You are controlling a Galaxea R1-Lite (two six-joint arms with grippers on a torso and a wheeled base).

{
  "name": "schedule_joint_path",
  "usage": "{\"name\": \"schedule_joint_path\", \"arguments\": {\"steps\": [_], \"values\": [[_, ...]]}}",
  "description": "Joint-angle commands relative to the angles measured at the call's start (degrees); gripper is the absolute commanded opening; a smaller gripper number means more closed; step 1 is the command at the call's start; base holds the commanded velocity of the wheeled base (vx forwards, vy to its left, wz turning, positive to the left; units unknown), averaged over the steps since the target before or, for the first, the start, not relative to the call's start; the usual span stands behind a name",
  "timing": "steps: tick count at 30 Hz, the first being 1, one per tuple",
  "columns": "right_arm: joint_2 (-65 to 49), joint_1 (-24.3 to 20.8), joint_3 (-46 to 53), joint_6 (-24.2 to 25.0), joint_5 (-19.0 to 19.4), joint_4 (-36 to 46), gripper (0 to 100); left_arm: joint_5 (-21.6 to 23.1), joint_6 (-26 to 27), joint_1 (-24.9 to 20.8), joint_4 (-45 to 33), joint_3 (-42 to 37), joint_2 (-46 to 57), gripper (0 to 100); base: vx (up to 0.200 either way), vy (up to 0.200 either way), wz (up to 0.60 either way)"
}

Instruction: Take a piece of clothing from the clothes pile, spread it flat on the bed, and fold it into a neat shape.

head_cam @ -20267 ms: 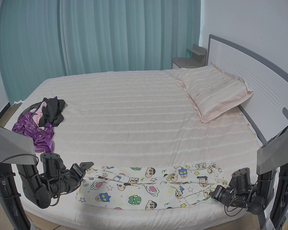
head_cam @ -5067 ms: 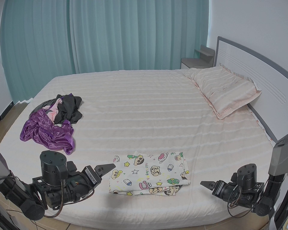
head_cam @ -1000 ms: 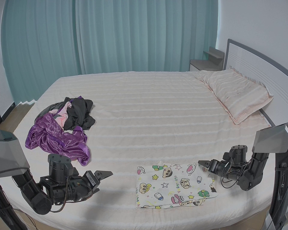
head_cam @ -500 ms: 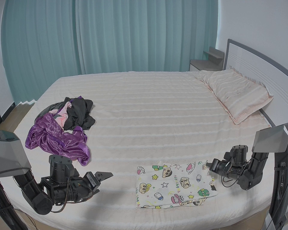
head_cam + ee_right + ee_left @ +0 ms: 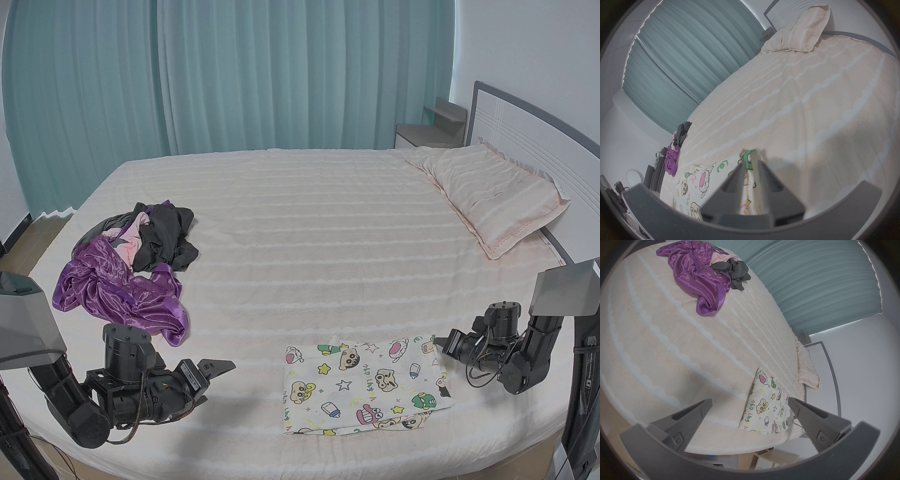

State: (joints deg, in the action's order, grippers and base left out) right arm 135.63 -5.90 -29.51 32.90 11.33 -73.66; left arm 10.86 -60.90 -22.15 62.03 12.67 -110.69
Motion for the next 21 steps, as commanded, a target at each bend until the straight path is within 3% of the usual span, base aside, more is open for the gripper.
{"name": "schedule_joint_path", "arguments": {"steps": [1,9,21], "values": [[-0.5,0.1,0.7,0.1,0.0,-0.6,100,-0.1,0.0,0.0,0.0,0.1,-0.1,100,0.000,0.000,0.00],[-2.9,-0.3,4.3,-0.1,0.5,-0.7,100,-0.1,-0.3,-1.1,0.0,0.4,-0.8,100,0.000,0.000,0.00],[-2.7,-0.6,5.6,-0.4,0.3,-1.9,100,-0.4,-0.3,-3.6,0.4,1.0,-2.2,100,0.000,-0.200,0.00]]}}
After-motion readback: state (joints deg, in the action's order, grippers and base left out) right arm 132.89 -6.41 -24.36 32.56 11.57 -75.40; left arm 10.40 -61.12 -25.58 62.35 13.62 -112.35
